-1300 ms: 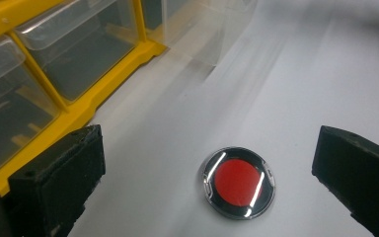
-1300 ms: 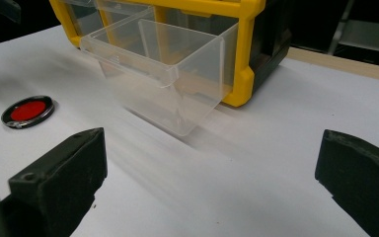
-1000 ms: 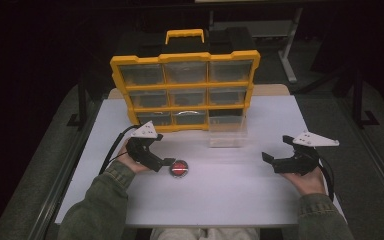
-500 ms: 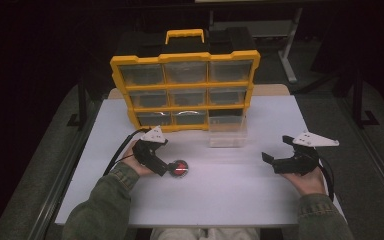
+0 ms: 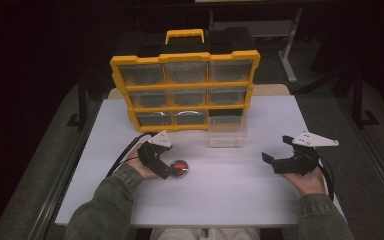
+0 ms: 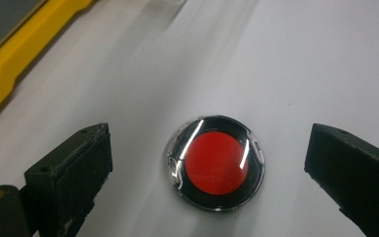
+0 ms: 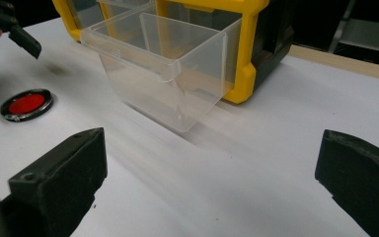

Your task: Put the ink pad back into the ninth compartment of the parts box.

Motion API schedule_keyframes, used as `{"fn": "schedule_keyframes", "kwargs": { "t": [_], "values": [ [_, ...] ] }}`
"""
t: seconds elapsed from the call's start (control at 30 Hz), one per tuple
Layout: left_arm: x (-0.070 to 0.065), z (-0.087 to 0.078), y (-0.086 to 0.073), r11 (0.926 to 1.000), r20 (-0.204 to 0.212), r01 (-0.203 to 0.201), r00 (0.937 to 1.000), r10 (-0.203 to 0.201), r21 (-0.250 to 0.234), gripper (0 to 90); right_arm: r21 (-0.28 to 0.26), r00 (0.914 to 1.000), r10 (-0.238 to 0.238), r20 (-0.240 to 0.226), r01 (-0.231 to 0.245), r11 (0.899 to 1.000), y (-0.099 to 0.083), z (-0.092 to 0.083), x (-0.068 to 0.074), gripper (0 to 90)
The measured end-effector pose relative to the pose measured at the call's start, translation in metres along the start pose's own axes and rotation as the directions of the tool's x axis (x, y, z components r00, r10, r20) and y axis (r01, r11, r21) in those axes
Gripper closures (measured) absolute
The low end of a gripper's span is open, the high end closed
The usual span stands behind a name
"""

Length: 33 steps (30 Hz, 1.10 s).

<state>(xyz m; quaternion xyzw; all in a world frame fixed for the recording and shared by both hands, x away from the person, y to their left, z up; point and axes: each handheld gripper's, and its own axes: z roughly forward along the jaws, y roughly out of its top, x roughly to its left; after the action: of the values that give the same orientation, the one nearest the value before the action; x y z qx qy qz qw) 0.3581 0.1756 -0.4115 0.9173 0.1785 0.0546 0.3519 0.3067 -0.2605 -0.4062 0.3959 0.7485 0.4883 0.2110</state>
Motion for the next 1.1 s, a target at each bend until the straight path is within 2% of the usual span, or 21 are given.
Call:
{"fn": "schedule_keyframes", "kwargs": {
  "t": [0.3, 0.33, 0.53, 0.6, 0.77, 1.1],
  "values": [
    [-0.003, 0.009, -0.001, 0.9990, -0.003, -0.027, 0.9996, 0.027, 0.035, 5.1, 0.003, 1.0000, 0.004, -0.001, -0.004, 1.000, 0.000, 0.000, 0.000, 0.0],
    [-0.003, 0.011, -0.002, 0.9981, 0.002, -0.036, 0.9994, 0.036, 0.051, 5.5, 0.012, 1.0000, 0.004, -0.003, -0.004, 1.000, -0.001, 0.001, 0.001, 0.0],
    [-0.004, 0.017, -0.004, 0.9970, 0.015, -0.032, 0.9994, 0.031, 0.071, 6.7, 0.015, 1.0000, 0.001, -0.005, -0.001, 1.000, -0.001, 0.001, 0.001, 0.0],
    [-0.005, 0.021, -0.004, 0.9951, 0.016, -0.043, 0.9990, 0.041, 0.090, 6.9, 0.019, 1.0000, -0.002, -0.005, 0.002, 1.000, -0.001, 0.002, 0.001, 0.0],
    [-0.006, 0.023, -0.005, 0.9942, 0.020, -0.059, 0.9982, 0.057, 0.090, 12.7, 0.018, 1.0000, -0.004, -0.003, 0.004, 1.000, -0.001, 0.002, 0.001, 0.0],
    [-0.005, 0.027, -0.006, 0.9938, 0.020, -0.054, 0.9984, 0.052, 0.097, 15.0, 0.021, 1.0000, -0.008, -0.004, 0.008, 1.000, -0.001, 0.002, 0.002, 0.0]
  ]
}}
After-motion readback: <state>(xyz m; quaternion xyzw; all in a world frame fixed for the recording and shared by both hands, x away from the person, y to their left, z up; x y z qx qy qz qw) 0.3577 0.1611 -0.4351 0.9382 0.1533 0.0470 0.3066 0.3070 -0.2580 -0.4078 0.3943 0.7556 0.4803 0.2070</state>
